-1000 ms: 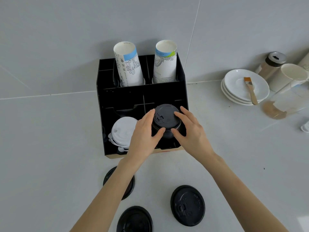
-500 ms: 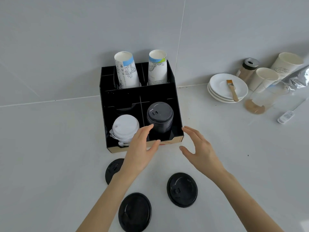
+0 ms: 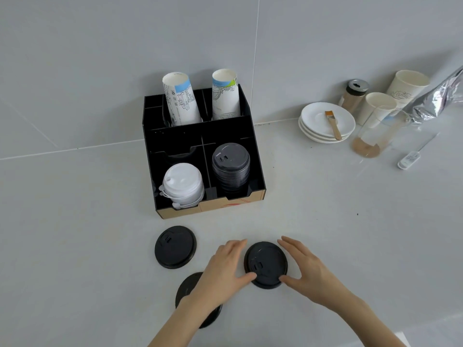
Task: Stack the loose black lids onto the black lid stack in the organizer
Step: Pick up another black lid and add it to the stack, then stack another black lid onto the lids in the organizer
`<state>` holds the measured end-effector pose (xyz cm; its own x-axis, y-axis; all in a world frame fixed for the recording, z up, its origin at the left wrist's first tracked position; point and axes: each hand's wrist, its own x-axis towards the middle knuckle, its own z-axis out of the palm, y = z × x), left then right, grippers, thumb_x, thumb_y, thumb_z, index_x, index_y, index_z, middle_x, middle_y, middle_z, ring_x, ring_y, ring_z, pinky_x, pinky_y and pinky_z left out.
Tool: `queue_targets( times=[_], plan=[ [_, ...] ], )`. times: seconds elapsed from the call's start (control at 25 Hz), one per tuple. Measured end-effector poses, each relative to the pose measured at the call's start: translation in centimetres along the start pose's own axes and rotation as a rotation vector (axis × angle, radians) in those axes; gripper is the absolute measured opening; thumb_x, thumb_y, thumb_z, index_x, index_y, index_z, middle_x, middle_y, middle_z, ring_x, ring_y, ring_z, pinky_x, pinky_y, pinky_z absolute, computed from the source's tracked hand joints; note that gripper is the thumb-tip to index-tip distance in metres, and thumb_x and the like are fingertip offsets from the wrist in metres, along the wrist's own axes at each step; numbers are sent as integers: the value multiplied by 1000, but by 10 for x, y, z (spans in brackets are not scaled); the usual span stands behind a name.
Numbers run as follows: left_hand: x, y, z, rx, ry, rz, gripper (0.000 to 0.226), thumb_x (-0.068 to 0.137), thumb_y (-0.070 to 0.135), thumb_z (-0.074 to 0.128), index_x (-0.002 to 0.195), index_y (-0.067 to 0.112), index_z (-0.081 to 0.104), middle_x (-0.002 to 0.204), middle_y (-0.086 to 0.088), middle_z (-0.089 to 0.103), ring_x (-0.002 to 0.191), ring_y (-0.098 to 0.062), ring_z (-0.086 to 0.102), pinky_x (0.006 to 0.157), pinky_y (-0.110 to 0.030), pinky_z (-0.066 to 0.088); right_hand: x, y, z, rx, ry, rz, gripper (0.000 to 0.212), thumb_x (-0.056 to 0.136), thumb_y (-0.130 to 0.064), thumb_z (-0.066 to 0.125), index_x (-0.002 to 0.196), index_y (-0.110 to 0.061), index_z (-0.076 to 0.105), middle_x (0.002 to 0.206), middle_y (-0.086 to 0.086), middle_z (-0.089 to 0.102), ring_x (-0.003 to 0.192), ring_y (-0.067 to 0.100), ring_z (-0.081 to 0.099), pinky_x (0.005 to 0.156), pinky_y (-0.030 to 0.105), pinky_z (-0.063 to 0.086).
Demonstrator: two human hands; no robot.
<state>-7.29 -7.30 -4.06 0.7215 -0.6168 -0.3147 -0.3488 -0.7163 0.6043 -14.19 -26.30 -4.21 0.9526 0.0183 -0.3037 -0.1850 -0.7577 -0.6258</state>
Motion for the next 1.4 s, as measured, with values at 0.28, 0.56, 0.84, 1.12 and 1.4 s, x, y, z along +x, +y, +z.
queue_targets(
  times=[0.28,0.56,0.84,1.12,1.4],
  plan=[
    [-1,2,13,54,-53,21,66,86,35,51,139,20,14,147,2,24,130,-17,29,109,-31,28,0,1,11,23,43,-40,65,83,-19,60,137,-21,24,145,-7,29,133,8,29,103,10,20],
    [3,1,0,12,50,51,65,86,34,52,138,21,16,147,4,25,130,-14,28,108,-26,26,8,-8,0,73,90,-69,59,81,-18,62,133,-19,34,140,-7,38,125,4,37,89,-11,16],
    [6,7,-29,-56,273,112,64,83,32,59,136,21,25,141,4,34,126,-11,31,101,-16,20,21,-34,-27,102,169,-160,56,80,-16,65,130,-20,40,130,-16,39,119,3,42,87,-12,18],
    [18,10,-67,-82,478,155,61,80,29,63,133,19,33,138,2,41,125,-12,35,102,-17,22,47,-63,-52,46,303,-282,45,79,-11,65,121,-16,50,136,-2,44,120,7,45,95,1,30],
    [48,11,-96,-96,552,97,60,80,24,64,132,14,35,138,-4,43,125,-19,37,99,-19,24,84,-84,-71,14,353,-279,41,81,-13,63,120,-15,51,141,3,41,122,19,47,97,29,42]
  ],
)
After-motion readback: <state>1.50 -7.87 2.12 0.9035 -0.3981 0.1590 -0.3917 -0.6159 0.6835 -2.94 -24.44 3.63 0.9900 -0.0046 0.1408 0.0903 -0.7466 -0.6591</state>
